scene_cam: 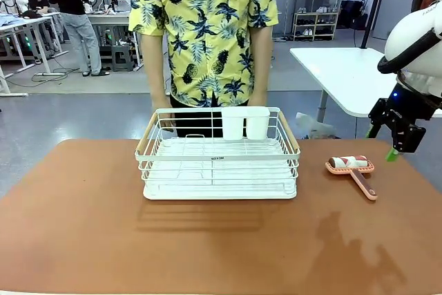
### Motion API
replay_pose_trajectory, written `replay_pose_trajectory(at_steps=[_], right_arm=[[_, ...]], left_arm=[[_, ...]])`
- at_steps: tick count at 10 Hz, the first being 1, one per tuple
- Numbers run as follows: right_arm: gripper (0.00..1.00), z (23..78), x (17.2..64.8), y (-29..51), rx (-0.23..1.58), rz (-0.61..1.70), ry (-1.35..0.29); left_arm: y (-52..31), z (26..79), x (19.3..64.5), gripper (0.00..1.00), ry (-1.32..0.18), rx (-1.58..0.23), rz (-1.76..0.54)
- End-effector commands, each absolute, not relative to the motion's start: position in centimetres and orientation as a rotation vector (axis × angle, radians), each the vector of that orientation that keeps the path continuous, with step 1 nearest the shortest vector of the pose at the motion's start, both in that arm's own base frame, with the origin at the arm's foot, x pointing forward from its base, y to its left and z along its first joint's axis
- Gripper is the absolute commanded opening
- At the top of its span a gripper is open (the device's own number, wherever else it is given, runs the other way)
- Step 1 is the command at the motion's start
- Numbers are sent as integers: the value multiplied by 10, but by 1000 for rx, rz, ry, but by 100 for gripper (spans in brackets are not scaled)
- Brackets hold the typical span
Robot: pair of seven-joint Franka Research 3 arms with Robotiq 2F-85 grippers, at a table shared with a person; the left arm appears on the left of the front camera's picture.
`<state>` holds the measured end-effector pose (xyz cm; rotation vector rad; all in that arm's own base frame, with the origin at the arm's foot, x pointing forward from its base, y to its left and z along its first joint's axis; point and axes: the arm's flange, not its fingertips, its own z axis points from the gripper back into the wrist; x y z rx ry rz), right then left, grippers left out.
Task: Clean the table.
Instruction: Place the Lint Roller down when the Dish drying rack is positioned in the middle of the table.
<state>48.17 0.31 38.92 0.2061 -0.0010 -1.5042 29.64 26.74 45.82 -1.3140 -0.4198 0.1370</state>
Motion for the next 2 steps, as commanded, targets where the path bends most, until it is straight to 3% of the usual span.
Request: replay_pose_trajectory(at_steps=[1, 2], right_arm=[[100, 388, 481, 4, 213, -1496, -12], [100, 388, 481, 4, 213, -1496, -12]], left_arm=[[270, 460, 296, 100, -443, -1332, 116], [270, 460, 296, 100, -443, -1332, 116]])
